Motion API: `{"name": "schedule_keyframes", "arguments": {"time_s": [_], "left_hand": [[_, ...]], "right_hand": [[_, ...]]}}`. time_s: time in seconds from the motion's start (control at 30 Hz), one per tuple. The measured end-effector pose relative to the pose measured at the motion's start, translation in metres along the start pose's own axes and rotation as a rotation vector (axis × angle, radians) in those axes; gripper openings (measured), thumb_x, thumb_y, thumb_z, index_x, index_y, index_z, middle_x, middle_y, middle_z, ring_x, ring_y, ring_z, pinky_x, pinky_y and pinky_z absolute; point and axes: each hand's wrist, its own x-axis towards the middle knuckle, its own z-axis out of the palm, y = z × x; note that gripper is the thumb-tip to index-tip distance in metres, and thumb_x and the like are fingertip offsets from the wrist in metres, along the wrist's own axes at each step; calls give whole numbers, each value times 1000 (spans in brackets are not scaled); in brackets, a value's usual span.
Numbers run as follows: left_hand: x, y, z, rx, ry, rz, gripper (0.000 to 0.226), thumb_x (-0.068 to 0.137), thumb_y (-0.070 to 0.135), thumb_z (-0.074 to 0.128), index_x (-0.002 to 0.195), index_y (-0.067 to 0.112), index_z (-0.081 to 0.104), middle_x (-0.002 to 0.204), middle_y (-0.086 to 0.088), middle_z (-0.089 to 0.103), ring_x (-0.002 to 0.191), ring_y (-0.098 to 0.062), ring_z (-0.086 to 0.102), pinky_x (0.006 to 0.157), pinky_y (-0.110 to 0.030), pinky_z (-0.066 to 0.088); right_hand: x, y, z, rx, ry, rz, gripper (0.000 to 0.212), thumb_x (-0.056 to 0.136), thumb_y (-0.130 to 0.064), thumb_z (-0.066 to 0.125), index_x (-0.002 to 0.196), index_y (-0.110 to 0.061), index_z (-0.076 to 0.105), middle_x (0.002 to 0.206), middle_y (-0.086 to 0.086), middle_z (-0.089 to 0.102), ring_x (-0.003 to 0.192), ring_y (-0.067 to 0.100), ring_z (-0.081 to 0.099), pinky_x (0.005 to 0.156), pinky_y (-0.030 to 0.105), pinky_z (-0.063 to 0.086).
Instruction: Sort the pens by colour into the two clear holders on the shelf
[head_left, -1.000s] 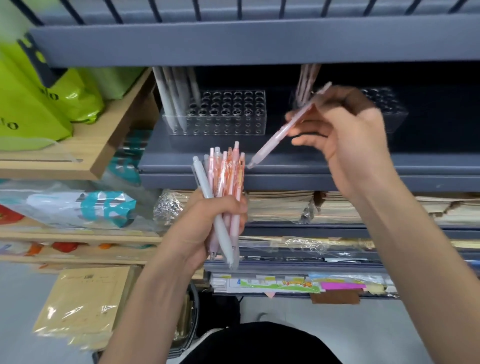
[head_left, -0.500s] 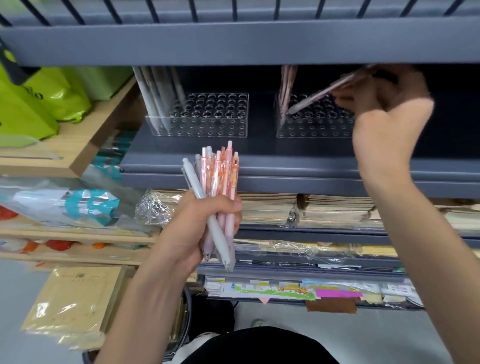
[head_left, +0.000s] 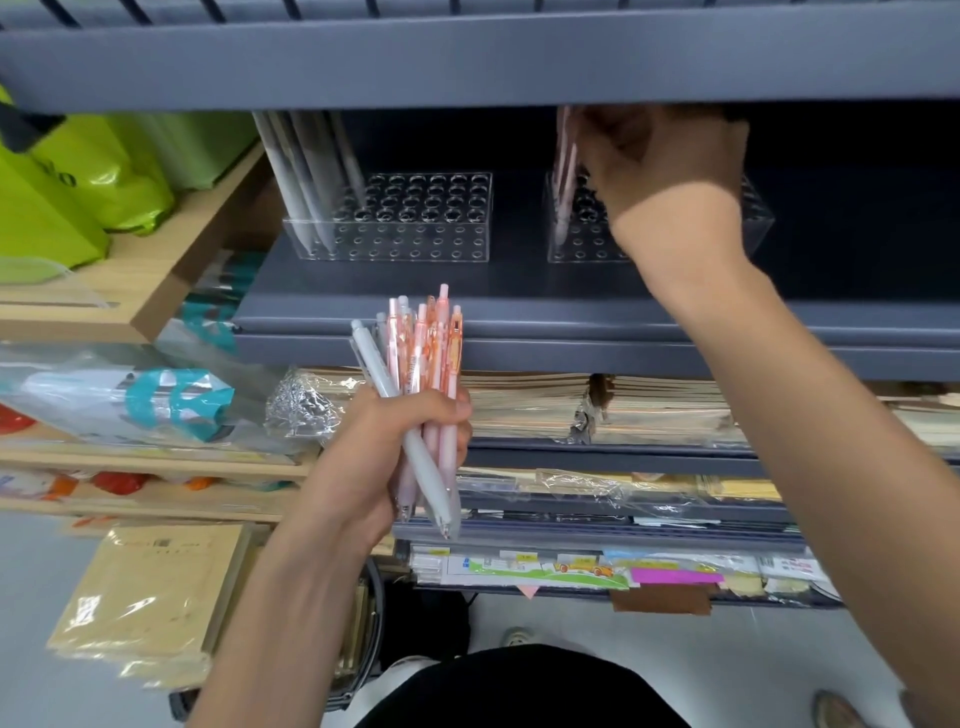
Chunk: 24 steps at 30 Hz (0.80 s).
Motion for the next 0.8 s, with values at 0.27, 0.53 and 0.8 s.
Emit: {"name": "schedule_keyframes", "arguments": {"time_s": [0.27,0.53,0.8], "left_hand": [[1,5,-4,12,-1,-28,31,64,0,70,93,0,61,70,-10,54,52,-17,53,46,-25,47],[1,12,-14,1,-49,-17,13,65,1,73,74,11,74,70,-10,59,52,-17,56,47,-25,49],[5,11,-11,36,-77,-21,33,66,6,77,93,2,60,72,-12,56,55,-20,57,49,-26,49]], "right_hand": [[9,1,6,49,-16,108,19,88,-37,64,79,-21,67,88,-2,75,97,27,67,92,44,52],[-34,-13,-2,214,7,163,30,85,-42,66,61,-25,58,47,-11,60,40,5,53,53,22,43],[-75,-21,7,463,-787,294,22,81,-42,76,87,-20,76,73,2,72,49,10,50,39,21,37]]}}
